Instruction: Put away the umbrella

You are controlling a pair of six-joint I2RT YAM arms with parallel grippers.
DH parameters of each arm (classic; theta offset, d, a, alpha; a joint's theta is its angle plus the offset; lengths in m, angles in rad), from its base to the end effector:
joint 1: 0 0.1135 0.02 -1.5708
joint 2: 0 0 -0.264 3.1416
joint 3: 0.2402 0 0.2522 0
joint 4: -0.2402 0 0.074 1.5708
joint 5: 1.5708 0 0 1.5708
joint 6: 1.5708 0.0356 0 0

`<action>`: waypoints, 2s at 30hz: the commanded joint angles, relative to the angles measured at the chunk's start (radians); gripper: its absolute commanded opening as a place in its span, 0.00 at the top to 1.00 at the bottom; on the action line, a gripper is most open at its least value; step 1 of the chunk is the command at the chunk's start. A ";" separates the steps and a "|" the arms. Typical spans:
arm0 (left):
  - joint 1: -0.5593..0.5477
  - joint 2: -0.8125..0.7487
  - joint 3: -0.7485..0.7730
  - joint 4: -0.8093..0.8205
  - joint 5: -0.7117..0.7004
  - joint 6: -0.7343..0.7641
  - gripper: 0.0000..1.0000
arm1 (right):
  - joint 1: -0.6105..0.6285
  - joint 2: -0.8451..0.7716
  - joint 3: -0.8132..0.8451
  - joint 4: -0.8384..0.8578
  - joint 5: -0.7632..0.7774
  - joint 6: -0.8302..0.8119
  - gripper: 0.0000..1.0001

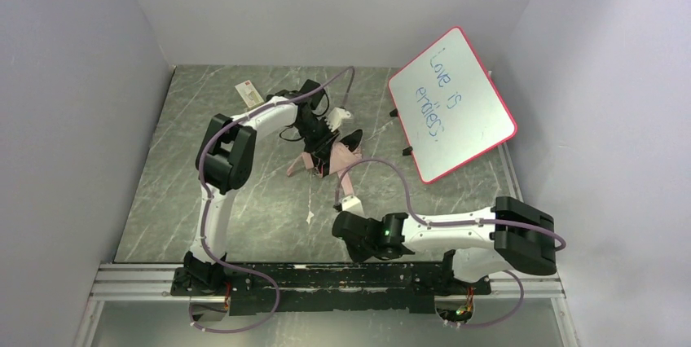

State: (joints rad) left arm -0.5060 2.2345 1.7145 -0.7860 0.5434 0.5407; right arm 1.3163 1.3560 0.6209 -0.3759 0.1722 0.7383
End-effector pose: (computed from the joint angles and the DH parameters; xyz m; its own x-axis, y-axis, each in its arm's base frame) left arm 0.3868 -0.2354 0.1510 -0.4493 0.7527 -0.4813 0.8917 0.3449 -0.2931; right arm 0.0648 0.2250 0.1539 -0.7957 -0.4250 -0.4316 -0.5392 0.8216 0.1851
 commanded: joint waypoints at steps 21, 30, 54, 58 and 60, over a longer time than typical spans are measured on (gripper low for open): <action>-0.128 -0.058 -0.322 0.367 -0.566 0.123 0.95 | -0.866 -0.319 0.137 0.097 -0.100 -0.304 0.37; -0.227 -0.108 -0.441 0.475 -0.713 0.149 0.95 | -1.065 -0.016 0.291 0.301 -0.434 -0.481 0.33; -0.413 -0.137 -0.702 0.774 -1.016 0.300 0.95 | -1.103 0.707 1.063 -0.298 -1.064 -1.473 0.15; -0.433 -0.133 -0.748 0.846 -1.059 0.338 0.95 | -1.093 0.777 1.156 -0.493 -1.133 -1.630 0.15; -0.440 -0.128 -0.764 0.874 -1.077 0.355 0.95 | -1.077 0.785 1.162 -0.534 -1.129 -1.673 0.14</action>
State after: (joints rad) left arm -0.9302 2.0026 1.0451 0.2298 -0.5507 0.8360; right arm 0.2214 2.1151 1.7451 -0.6792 -0.8722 -0.7280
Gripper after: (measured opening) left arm 0.295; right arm 0.852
